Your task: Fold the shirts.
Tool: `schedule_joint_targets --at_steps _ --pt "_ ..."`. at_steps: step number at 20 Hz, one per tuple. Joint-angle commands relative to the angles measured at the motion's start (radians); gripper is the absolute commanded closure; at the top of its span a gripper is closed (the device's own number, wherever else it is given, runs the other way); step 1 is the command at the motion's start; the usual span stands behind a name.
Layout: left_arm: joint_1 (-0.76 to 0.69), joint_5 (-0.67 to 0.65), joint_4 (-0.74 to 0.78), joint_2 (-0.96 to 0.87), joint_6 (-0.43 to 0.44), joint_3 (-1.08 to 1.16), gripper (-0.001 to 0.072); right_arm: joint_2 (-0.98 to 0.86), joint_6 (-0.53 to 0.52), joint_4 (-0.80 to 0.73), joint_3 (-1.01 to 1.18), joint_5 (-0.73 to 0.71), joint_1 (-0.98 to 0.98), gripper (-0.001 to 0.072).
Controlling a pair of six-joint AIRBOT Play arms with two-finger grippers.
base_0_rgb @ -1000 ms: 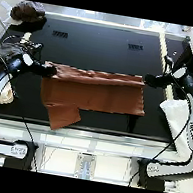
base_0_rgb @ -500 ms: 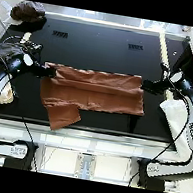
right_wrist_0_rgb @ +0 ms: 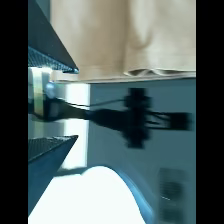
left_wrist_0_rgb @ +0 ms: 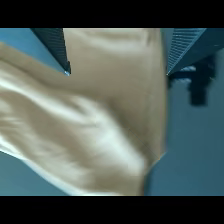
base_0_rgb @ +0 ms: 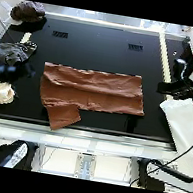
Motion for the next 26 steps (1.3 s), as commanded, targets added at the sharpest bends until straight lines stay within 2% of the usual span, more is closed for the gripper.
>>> schedule_joint_targets --at_steps 1,3,5,6,7,8,11,14,18,19,20,26 --pt "0.159 -0.174 -0.107 0.227 -0.132 -0.257 0.0012 0.087 0.012 0.024 0.002 -0.076 -0.006 0.0280" --pt "0.259 -0.291 -0.282 0.214 0.031 -0.363 0.0012 0.096 0.012 0.048 0.004 -0.092 -0.006 0.0280" --pt "0.335 -0.309 -0.460 0.162 0.192 -0.440 0.0017 0.096 0.012 0.048 0.004 -0.093 -0.006 0.0280" --pt "0.352 -0.305 -0.502 0.127 0.265 -0.458 0.0058 0.096 0.011 0.048 0.004 -0.093 -0.006 0.0279" --pt "0.354 -0.296 -0.489 0.086 0.328 -0.465 0.0134 0.096 0.011 0.048 0.004 -0.093 -0.006 0.0280" --pt "0.351 -0.280 -0.462 0.048 0.365 -0.465 0.0138 0.096 0.011 0.048 0.004 -0.093 -0.006 0.0280" --pt "0.351 -0.232 -0.476 -0.067 0.398 -0.465 0.0138 0.096 0.011 0.049 0.004 -0.092 -0.006 0.0280" --pt "0.344 -0.233 -0.518 -0.167 0.483 -0.465 0.0139 0.097 0.012 0.062 0.004 -0.088 -0.006 0.0280" --pt "0.335 -0.210 -0.522 -0.247 0.515 -0.465 0.0142 0.097 0.012 0.116 0.004 -0.089 -0.006 0.0280" --pt "0.328 -0.210 -0.523 -0.257 0.528 -0.465 0.0154 0.097 0.012 0.125 0.004 -0.089 -0.006 0.0280" --pt "0.315 -0.209 -0.521 -0.263 0.531 -0.465 0.0198 0.097 0.013 0.134 0.004 -0.089 -0.006 0.0280" --pt "0.175 -0.187 -0.522 -0.305 0.542 -0.465 0.0221 0.097 0.013 0.182 0.004 -0.088 -0.006 0.0280"
